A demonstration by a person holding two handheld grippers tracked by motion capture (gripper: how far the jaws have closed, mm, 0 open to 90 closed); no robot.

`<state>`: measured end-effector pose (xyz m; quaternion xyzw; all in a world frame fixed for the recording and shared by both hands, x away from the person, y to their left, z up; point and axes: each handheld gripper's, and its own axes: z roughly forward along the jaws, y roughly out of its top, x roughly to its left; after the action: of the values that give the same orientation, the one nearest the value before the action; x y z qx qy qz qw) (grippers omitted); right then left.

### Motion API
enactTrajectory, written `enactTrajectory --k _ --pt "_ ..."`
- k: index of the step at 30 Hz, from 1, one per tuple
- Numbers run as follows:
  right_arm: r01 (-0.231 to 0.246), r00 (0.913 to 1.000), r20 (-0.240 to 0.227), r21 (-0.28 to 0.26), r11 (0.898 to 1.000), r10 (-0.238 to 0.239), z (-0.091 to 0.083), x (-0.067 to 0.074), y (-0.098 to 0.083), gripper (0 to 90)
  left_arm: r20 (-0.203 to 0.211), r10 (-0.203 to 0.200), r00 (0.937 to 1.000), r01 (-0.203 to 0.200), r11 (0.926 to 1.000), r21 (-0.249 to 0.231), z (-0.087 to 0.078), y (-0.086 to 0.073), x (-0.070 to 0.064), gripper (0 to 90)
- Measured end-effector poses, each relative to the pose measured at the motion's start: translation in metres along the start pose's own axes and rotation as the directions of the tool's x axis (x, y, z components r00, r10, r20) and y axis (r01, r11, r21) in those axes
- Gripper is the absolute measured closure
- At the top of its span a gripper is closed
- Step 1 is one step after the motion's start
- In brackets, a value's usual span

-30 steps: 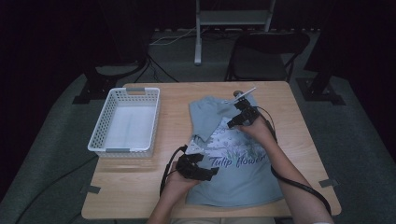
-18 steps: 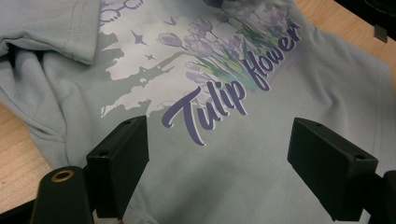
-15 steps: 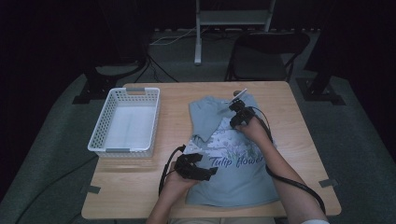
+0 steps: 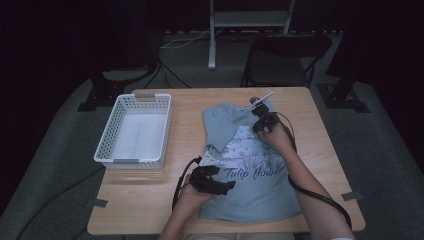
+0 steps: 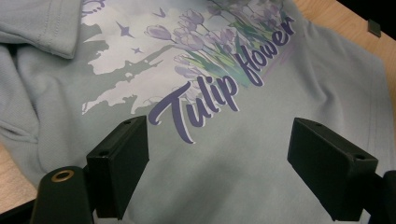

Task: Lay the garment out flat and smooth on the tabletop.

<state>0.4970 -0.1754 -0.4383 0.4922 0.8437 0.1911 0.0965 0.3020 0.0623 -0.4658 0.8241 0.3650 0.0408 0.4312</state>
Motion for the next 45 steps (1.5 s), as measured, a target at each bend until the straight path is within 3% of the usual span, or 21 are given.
enactTrajectory --k 8,11,20,27,32,33,34,35,38,45 --pt "-0.056 0.9984 0.001 -0.036 0.998 0.056 -0.019 -0.022 -0.006 84.8 0.005 -0.004 1.0000 0.004 1.0000 0.001 0.000 0.000 0.000 21.6" --pt "-0.086 0.9961 0.013 -0.062 0.994 0.087 -0.030 -0.038 -0.010 84.8 0.007 0.000 1.0000 0.000 1.0000 0.003 0.001 0.000 -0.001 21.6" --pt "-0.169 0.9841 0.037 -0.100 0.980 0.174 -0.049 -0.073 -0.021 84.8 0.014 -0.007 0.9999 0.007 1.0000 -0.001 0.000 0.000 -0.001 21.6" --pt "-0.222 0.9657 0.109 -0.122 0.967 0.236 -0.063 -0.111 -0.038 84.7 0.022 -0.010 0.9997 0.010 1.0000 0.002 0.000 0.000 -0.001 21.7" --pt "-0.309 0.9400 0.107 -0.135 0.941 0.324 -0.061 -0.143 -0.058 84.6 0.027 -0.009 0.9996 0.009 1.0000 0.005 0.002 0.001 -0.001 21.6" --pt "-0.309 0.9400 0.107 -0.135 0.941 0.324 -0.061 -0.143 -0.058 84.6 0.027 -0.009 0.9996 0.009 1.0000 0.005 0.002 0.001 -0.001 21.6" --pt "-0.339 0.9265 0.121 -0.140 0.930 0.356 -0.058 -0.154 -0.065 84.5 0.026 -0.009 0.9996 0.009 1.0000 0.004 0.002 0.001 -0.001 21.6" --pt "-0.354 0.9189 0.131 -0.143 0.924 0.372 -0.056 -0.159 -0.069 84.5 0.034 -0.009 0.9994 0.009 1.0000 0.003 0.002 0.002 -0.002 21.7" --pt "-0.382 0.9046 0.148 -0.137 0.914 0.400 -0.050 -0.171 -0.075 84.1 0.043 -0.002 0.9991 0.002 1.0000 0.006 0.002 0.003 -0.002 21.6" --pt "-0.415 0.8933 0.139 -0.110 0.903 0.427 -0.034 -0.181 -0.079 81.8 0.038 0.001 0.9993 -0.002 0.9999 0.011 0.001 0.002 -0.002 21.7"
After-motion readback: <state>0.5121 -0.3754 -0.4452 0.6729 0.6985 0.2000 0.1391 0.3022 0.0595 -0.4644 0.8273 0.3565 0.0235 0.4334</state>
